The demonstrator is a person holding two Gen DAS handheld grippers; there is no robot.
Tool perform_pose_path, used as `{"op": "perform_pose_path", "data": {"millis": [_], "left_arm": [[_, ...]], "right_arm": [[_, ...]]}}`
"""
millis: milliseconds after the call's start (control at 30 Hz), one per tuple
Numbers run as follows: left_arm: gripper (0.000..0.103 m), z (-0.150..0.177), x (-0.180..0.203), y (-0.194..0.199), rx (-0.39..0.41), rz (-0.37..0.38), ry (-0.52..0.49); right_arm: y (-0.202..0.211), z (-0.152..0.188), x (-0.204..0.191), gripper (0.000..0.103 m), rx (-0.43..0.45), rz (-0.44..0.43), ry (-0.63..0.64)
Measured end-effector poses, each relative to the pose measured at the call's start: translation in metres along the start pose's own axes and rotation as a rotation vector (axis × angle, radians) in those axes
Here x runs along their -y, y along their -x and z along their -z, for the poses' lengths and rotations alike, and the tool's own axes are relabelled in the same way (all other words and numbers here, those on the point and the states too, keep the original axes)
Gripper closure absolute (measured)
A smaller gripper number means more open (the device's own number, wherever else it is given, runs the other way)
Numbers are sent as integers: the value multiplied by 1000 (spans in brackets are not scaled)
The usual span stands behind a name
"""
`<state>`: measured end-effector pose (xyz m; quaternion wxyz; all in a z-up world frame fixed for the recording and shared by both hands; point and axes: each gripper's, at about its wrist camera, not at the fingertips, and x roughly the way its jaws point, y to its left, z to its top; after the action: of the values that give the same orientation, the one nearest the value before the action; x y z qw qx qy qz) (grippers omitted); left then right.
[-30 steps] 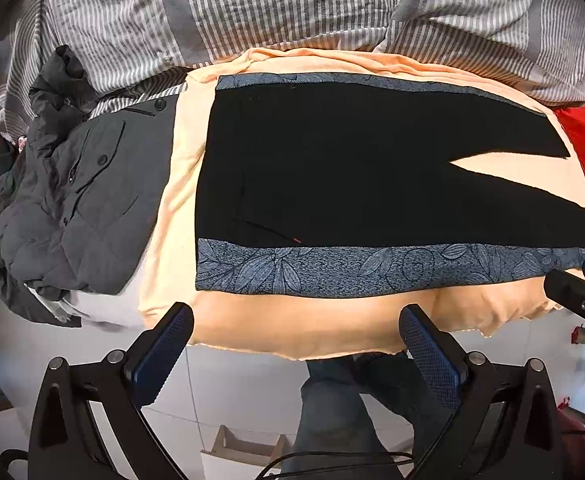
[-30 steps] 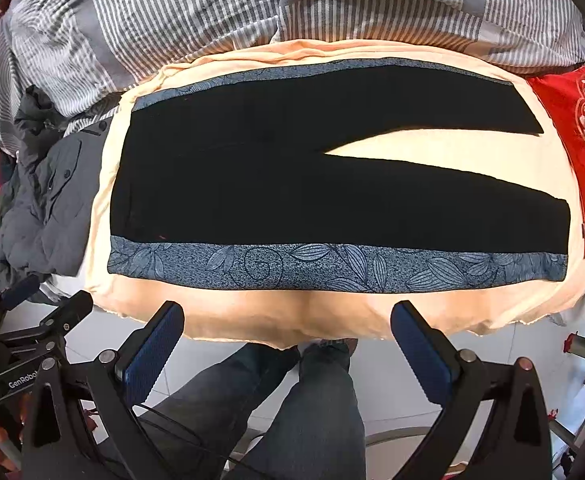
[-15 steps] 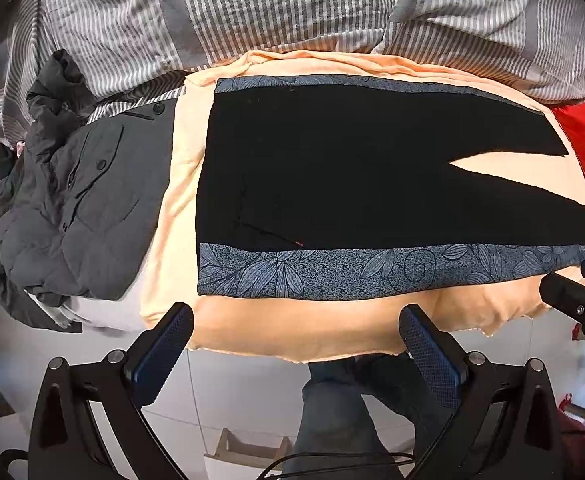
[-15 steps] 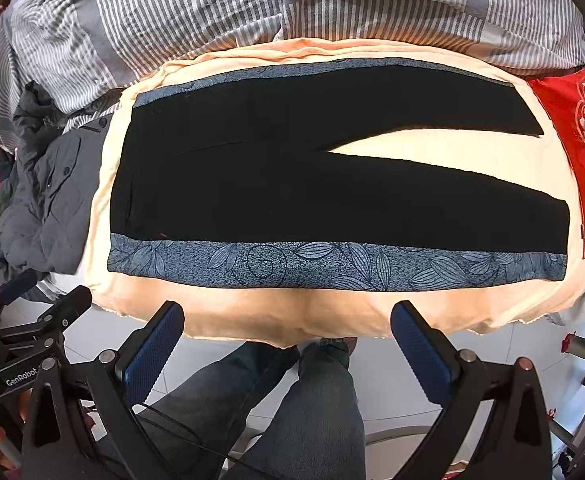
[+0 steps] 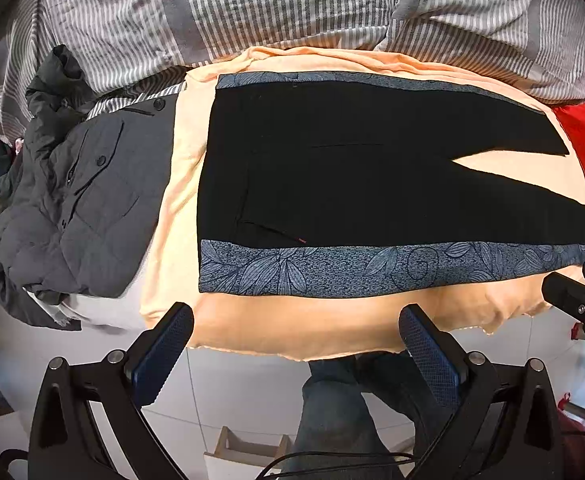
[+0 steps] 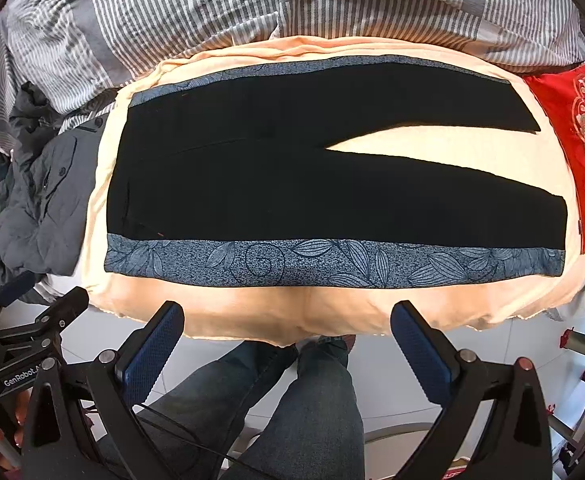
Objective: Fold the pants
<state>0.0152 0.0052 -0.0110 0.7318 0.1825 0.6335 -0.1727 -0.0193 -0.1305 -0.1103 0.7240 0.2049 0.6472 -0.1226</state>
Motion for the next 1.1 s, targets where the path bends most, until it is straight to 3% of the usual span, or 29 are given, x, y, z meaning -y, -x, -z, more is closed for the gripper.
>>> {"op": "perform_pose_path", "data": {"millis": [1100], "left_arm": [[0,-8,-8,-15,-35,20,-3]], "right_arm": [[-11,-6,-11,0,-32,47,2]]}}
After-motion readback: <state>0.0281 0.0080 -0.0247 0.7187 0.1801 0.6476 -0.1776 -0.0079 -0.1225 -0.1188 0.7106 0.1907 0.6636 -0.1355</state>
